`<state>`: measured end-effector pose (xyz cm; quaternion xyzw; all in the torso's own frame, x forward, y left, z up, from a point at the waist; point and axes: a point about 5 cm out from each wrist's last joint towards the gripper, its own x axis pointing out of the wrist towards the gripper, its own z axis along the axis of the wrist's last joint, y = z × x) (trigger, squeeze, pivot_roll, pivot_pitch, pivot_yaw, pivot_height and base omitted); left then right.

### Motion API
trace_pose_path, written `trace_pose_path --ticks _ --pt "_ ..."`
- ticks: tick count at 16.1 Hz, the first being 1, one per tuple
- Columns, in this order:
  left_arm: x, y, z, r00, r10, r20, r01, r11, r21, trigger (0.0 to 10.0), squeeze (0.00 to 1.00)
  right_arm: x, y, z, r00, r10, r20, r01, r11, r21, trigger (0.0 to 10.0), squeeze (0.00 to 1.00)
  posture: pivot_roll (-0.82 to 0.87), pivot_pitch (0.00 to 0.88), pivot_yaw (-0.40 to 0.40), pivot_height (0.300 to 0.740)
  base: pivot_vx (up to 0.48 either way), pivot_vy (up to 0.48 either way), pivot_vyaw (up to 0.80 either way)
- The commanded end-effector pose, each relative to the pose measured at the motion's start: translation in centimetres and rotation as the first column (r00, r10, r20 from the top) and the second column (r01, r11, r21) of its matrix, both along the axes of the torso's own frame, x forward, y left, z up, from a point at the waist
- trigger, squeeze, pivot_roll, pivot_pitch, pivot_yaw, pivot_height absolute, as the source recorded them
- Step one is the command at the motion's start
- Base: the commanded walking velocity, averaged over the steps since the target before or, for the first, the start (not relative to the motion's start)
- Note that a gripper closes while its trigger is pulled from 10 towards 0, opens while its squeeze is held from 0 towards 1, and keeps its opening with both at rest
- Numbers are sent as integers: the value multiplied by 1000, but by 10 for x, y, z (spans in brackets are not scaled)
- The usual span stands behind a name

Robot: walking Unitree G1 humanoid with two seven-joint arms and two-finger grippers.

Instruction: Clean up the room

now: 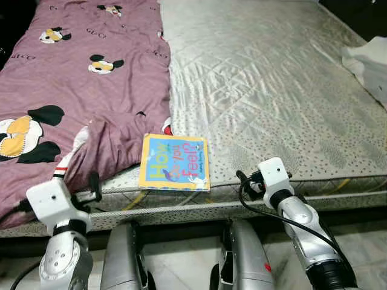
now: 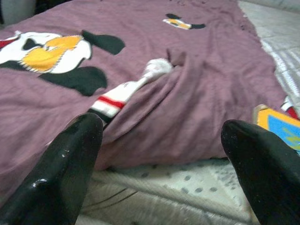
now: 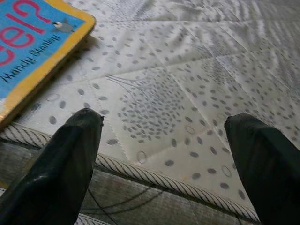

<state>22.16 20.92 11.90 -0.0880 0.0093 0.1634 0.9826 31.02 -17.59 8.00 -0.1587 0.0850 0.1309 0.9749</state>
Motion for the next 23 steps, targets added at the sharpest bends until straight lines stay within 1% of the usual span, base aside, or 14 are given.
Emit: trace_pose_path --ticks 1,5,6,9,10,11,12,13,15,17,19,20,22,23 --pt "0 -1 -5 1000 -1 -23 1 1000 -7 10000 0 -2 -6 -1 1000 -12 -2 12 1000 -8 10000 0 -12 157 -50 511 0 0 0" --pt "7 2 -4 1000 5 -15 -5 1000 -9 10000 0 -4 -6 -3 1000 -3 0 3 1000 -23 10000 0 -20 160 -50 511 0 0 0" --pt "9 8 -10 998 30 -48 -31 999 -10 10000 0 -6 -9 -3 1000 -9 -2 9 999 -39 10000 0 -29 170 -56 511 0 0 0" --pt "24 8 -24 992 -24 -125 14 997 -79 10000 0 -8 -16 -2 999 -32 3 32 998 -61 10000 0 -49 184 -66 511 0 0 0" --pt "29 8 -25 992 -41 -120 31 996 -89 10000 0 -10 -18 0 999 -38 7 39 997 -64 10000 0 -60 188 -67 511 0 0 0" --pt "44 6 -27 991 -67 -118 55 993 -106 10000 0 -15 -20 5 999 -45 18 46 998 -50 10000 0 -71 191 -68 511 0 0 0" --pt "52 4 -27 990 -75 -117 61 991 -119 10000 0 -20 -20 8 999 -42 23 43 998 -35 10000 0 -78 191 -67 511 0 0 0" --pt "55 3 -27 990 -78 -116 63 990 -123 10000 0 -21 -20 9 999 -39 25 40 999 -30 10000 0 -78 191 -67 511 0 0 0" --pt "77 -12 -23 986 -146 -83 127 973 -193 10000 0 -47 -10 20 999 21 37 -22 999 36 10000 0 -115 186 -63 511 0 0 0" --pt "83 -20 -24 979 -184 -84 165 966 -200 10000 0 -57 -7 24 999 44 28 -46 997 64 10000 0 -123 183 -61 511 0 0 0" --pt "92 -32 -25 964 -253 -81 229 946 -229 10000 0 -63 -2 28 996 88 15 -89 993 81 10000 0 -132 174 -54 511 0 0 0" --pt "95 -38 -28 952 -291 -91 260 930 -259 10000 0 -61 -2 29 996 92 17 -93 993 79 10000 0 -133 168 -52 511 0 0 0" --pt "98 -42 -32 936 -332 -114 293 918 -269 10000 0 -59 -2 32 997 81 18 -82 993 81 10000 0 -133 163 -48 511 0 0 0" --pt "100 -45 -36 919 -363 -153 315 910 -270 10000 0 -56 -1 35 997 77 19 -78 993 84 10000 0 -134 159 -43 511 0 0 0"
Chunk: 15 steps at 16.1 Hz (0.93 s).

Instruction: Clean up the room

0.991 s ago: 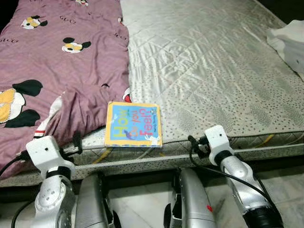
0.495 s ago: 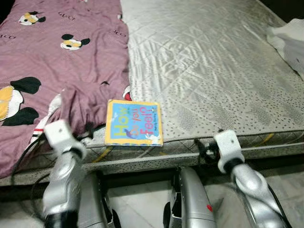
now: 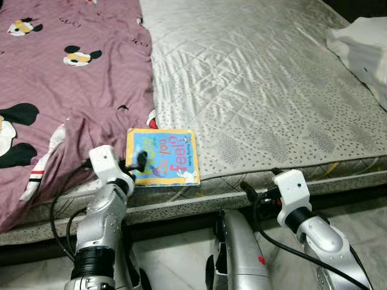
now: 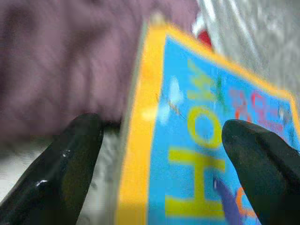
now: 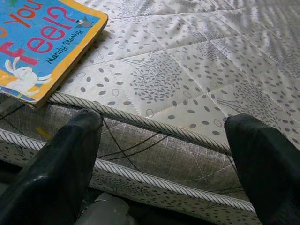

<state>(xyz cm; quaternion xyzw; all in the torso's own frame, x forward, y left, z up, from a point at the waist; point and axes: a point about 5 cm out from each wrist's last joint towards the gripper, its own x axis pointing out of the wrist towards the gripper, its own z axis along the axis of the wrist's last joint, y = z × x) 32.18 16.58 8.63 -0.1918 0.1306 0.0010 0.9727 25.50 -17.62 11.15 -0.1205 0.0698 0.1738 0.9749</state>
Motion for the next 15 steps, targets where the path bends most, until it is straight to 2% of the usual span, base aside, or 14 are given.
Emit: trace_pose_path --ticks 1,4,8,9,10,11,12,15 --pt "-1 -4 -6 999 -29 -46 29 1000 4 10000 0 1 0 5 1000 -5 8 5 1000 0 10000 0 -131 154 -42 511 0 0 0" --pt "-8 -9 -18 992 -58 -111 57 998 -18 10000 0 1 4 5 1000 18 4 -18 1000 -8 10000 0 -130 146 -40 511 0 0 0" --pt "-12 -13 -24 987 -94 -128 90 995 -31 10000 0 3 5 5 1000 20 3 -20 1000 -13 10000 0 -130 142 -41 511 0 0 0" --pt "-9 -16 -25 981 -153 -121 146 987 -66 10000 0 5 7 6 1000 23 8 -23 1000 -15 10000 0 -133 140 -44 511 0 0 0" --pt "-8 -19 -25 974 -195 -120 186 979 -80 4784 0 5 8 7 1000 26 13 -26 1000 -17 10000 0 -137 139 -44 511 0 0 0" --pt "-5 -24 -24 960 -255 -117 243 964 -108 1608 0 6 10 8 999 31 19 -30 999 -19 10000 0 -140 139 -43 511 0 0 0" --pt "-2 -26 -24 953 -279 -115 262 955 -142 0 0 7 12 9 999 35 29 -35 999 -23 10000 0 -142 138 -41 511 0 0 0" --pt "4 -28 -21 949 -299 -104 276 942 -192 0 0 9 13 13 998 32 56 -30 999 -37 10000 0 -158 135 -40 511 0 0 0"
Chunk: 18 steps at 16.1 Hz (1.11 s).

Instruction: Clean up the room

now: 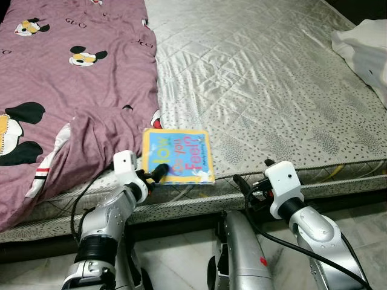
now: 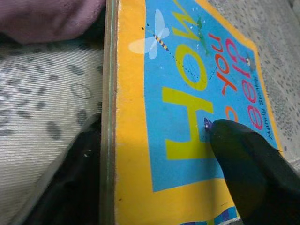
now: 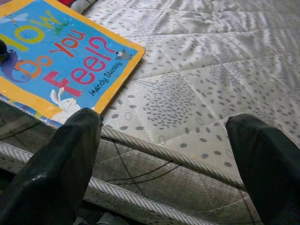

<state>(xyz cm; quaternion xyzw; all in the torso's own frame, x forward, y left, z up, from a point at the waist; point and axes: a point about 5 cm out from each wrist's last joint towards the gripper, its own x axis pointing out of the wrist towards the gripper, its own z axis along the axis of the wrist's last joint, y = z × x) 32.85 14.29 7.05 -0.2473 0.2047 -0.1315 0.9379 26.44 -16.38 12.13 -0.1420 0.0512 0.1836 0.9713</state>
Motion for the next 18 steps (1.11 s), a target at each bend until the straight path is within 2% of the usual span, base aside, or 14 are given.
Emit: trace_pose_path --ticks 1,4,5,7,18 --pt "2 -4 -1 999 -37 -7 37 999 -28 0 0 1 -3 5 1000 -13 28 13 1000 -10 10000 0 -159 134 -42 511 0 0 0" --pt "8 -3 4 999 -24 27 26 998 -50 0 0 4 -6 7 999 -24 36 25 1000 -17 10000 0 -161 130 -40 511 0 0 0" --pt "10 -2 9 998 -17 54 22 996 -91 0 0 6 -5 8 999 -25 42 26 1000 -17 10000 0 -162 128 -40 511 0 0 0" --pt "11 -3 10 998 -24 60 31 992 -120 0 0 8 -4 9 999 -25 47 26 1000 -16 10000 0 -161 127 -41 511 0 0 0" --pt "11 -3 10 998 -24 60 31 992 -120 0 0 8 -4 9 999 -25 47 26 1000 -16 10000 0 -161 127 -41 511 0 0 0"
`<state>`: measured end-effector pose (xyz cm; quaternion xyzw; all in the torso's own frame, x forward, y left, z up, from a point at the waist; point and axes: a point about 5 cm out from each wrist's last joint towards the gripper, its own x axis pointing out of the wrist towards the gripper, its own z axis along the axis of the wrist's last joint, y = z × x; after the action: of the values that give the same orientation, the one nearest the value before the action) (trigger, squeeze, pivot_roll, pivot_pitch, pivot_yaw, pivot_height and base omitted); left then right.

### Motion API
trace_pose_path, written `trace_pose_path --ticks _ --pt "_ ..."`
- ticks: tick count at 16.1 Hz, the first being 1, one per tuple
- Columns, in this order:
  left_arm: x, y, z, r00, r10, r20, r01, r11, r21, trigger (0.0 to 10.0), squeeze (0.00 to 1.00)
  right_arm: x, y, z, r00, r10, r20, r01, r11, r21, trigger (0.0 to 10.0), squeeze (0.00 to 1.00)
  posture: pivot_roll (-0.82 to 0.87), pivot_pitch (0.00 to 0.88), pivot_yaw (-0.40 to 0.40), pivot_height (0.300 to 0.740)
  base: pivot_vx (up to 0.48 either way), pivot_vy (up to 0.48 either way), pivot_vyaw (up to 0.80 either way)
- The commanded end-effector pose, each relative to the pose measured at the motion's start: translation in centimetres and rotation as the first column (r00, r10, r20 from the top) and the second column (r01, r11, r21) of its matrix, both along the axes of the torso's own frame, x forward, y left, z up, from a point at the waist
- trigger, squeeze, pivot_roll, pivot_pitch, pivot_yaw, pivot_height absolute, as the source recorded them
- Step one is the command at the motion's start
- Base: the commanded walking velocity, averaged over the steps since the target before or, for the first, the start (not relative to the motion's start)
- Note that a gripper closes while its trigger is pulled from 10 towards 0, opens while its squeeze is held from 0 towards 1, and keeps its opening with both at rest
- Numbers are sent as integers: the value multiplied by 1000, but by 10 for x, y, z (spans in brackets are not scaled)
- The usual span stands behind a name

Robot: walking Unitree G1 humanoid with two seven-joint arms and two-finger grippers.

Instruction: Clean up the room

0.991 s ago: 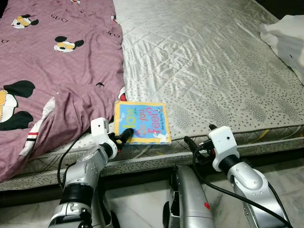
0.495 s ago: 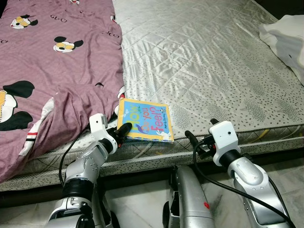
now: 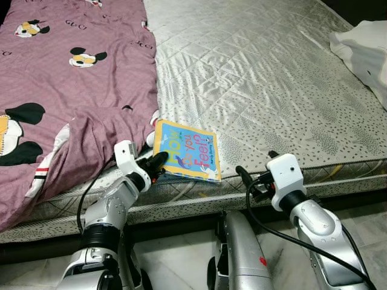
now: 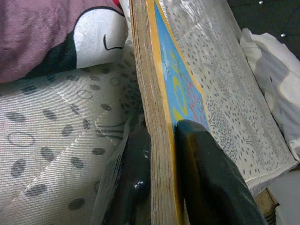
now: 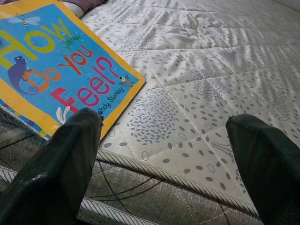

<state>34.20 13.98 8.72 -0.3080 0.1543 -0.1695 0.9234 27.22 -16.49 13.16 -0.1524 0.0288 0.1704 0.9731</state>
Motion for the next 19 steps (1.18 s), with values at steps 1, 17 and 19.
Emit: trace_pose_path --ticks 1,17,19 --pt "-3 0 -7 999 -3 -32 3 1000 29 0 0 0 -3 -1 1000 -7 -5 7 1000 -3 10000 0 -161 127 -41 511 0 0 0" --pt "-48 30 56 827 92 554 -339 869 361 0 0 35 28 7 988 -147 -44 147 821 552 10000 0 -58 33 3 511 0 0 0" --pt "-54 32 51 833 111 542 -358 855 375 9569 0 38 36 10 990 -139 -38 136 806 576 10000 0 -43 26 11 526 0 0 0"
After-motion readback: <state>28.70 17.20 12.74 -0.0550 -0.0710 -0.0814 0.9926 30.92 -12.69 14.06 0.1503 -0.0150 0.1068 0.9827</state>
